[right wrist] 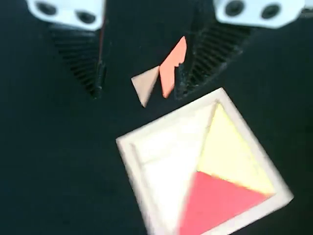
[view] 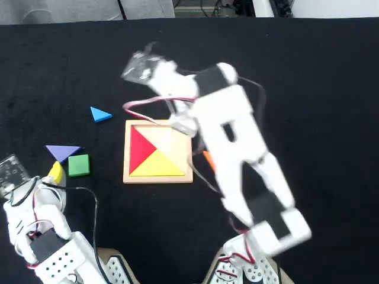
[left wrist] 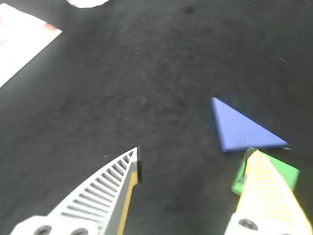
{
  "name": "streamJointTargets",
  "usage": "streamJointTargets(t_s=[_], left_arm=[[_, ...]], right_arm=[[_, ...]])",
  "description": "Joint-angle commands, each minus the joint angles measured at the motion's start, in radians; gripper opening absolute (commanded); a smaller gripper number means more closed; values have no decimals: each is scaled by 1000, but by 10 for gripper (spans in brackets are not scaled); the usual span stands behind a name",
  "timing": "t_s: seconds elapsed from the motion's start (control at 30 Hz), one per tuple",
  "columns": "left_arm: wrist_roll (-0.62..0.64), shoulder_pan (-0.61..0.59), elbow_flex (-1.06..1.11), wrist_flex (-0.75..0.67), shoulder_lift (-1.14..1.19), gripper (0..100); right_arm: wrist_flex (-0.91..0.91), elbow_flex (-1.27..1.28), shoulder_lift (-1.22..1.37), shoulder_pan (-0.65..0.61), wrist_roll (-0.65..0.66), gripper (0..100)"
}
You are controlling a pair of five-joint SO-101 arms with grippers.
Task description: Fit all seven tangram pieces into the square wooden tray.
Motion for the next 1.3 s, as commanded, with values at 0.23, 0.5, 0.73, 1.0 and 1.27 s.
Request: streamJointTargets(t_s=[0.23,0.5,0.73,1.0,1.27], left_arm=[[-207,294,19,110,-8,338],[-203,303,19,140,-8,338],[-203,308,19,144,-8,338],[-207,302,19,146,-6,338],[-207,302,19,147,-6,338]], right_arm=[[-413,638,-366,281,-256,233],[-822,1038,-378,299,-394,233],[-595,989,-372,247,-407,233],[-606,1007,-371,158,-468,236],[-652,1013,-295,161,-463,235]])
